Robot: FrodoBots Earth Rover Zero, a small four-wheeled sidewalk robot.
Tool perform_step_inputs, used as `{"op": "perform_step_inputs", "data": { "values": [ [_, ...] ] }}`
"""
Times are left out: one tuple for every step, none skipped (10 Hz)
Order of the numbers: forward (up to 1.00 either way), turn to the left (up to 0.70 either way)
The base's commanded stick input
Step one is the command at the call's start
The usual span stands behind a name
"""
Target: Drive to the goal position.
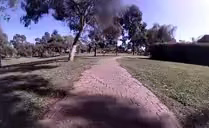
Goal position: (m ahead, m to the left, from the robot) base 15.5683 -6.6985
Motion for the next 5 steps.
{"op": "perform_step_inputs", "data": {
  "values": [
    [0.70, 0.00],
    [0.70, 0.00],
    [0.70, 0.00],
    [0.70, 0.00],
    [0.70, 0.00]
  ]
}}
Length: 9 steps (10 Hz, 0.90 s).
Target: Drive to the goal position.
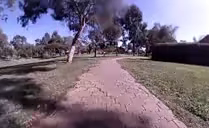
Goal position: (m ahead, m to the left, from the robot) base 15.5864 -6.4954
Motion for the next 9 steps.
{"op": "perform_step_inputs", "data": {
  "values": [
    [0.70, 0.00],
    [0.70, 0.00],
    [0.70, 0.00],
    [0.70, 0.00],
    [0.70, 0.00],
    [0.70, 0.00],
    [0.70, 0.00],
    [0.70, 0.00],
    [0.70, 0.00]
  ]
}}
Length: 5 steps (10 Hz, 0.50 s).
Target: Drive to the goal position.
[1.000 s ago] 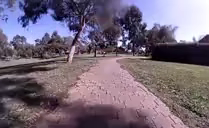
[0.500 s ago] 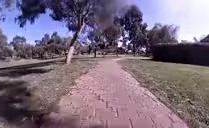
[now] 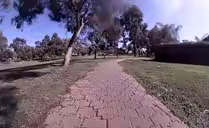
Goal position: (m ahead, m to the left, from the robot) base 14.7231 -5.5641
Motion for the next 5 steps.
{"op": "perform_step_inputs", "data": {
  "values": [
    [0.70, 0.00],
    [0.70, 0.00],
    [0.70, 0.00],
    [0.70, 0.00],
    [0.70, 0.00]
  ]
}}
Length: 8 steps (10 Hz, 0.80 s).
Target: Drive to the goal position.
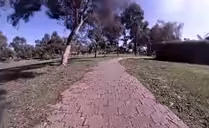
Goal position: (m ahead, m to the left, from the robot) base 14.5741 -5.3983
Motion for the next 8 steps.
{"op": "perform_step_inputs", "data": {
  "values": [
    [0.70, 0.00],
    [0.70, 0.00],
    [0.70, 0.00],
    [0.70, 0.00],
    [0.70, 0.00],
    [0.70, 0.00],
    [0.70, 0.00],
    [0.70, 0.00]
  ]
}}
